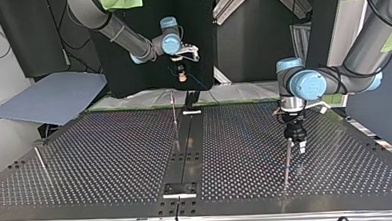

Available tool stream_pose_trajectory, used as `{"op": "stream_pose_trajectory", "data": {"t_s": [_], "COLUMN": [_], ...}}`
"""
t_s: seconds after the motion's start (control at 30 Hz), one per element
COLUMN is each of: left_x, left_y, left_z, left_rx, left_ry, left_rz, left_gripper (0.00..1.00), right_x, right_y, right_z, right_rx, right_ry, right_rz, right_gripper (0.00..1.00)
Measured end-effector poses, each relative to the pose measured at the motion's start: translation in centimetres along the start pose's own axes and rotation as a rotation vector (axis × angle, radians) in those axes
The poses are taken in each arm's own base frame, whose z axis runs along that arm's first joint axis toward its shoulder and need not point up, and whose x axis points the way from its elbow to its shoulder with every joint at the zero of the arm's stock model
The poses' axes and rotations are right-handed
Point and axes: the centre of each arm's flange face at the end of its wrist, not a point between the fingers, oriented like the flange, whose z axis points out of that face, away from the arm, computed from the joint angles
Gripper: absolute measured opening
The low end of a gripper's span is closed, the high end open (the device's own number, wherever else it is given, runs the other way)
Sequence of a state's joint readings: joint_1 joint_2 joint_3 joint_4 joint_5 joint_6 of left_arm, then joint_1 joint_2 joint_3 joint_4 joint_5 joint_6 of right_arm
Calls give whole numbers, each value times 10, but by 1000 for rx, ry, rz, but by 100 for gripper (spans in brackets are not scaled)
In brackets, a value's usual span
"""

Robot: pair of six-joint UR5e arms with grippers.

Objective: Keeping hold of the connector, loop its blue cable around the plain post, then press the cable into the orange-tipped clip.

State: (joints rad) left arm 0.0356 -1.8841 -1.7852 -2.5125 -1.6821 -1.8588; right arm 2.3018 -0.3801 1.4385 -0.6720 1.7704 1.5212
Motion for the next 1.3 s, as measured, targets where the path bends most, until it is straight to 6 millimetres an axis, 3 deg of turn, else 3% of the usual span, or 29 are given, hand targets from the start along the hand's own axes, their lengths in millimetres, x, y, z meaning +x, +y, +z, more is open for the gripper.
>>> {"op": "stream_pose_trajectory", "data": {"t_s": [0.33, 0.63, 1.3], "left_x": [0, 1, 1], "left_y": [1, 1, 1], "left_z": [0, -1, -1], "left_rx": [-1, -2, -3], "left_ry": [4, 8, 9], "left_rz": [-3, -2, -2], "left_gripper": [98, 98, 98], "right_x": [-87, -137, -157], "right_y": [17, 29, 50], "right_z": [-24, -28, -36], "right_rx": [-34, -60, -110], "right_ry": [-84, -102, -101], "right_rz": [-12, -3, -12], "right_gripper": [0, 0, 0]}}
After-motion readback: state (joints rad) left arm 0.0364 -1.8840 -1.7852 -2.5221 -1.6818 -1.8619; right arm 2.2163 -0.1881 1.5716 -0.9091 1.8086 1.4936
